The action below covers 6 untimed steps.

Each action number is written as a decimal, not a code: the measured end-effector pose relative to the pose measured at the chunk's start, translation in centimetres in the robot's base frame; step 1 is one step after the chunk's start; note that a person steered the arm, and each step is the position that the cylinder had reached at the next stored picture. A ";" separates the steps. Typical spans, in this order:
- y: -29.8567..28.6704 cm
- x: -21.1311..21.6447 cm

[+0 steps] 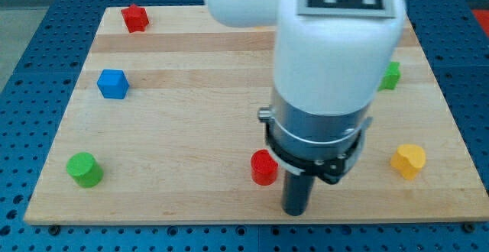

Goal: Push the red circle upwards

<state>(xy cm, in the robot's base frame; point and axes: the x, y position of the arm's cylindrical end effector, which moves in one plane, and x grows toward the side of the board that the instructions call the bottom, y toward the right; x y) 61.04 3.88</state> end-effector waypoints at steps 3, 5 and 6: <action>-3.9 -4.6; -4.4 -8.2; -4.8 -10.1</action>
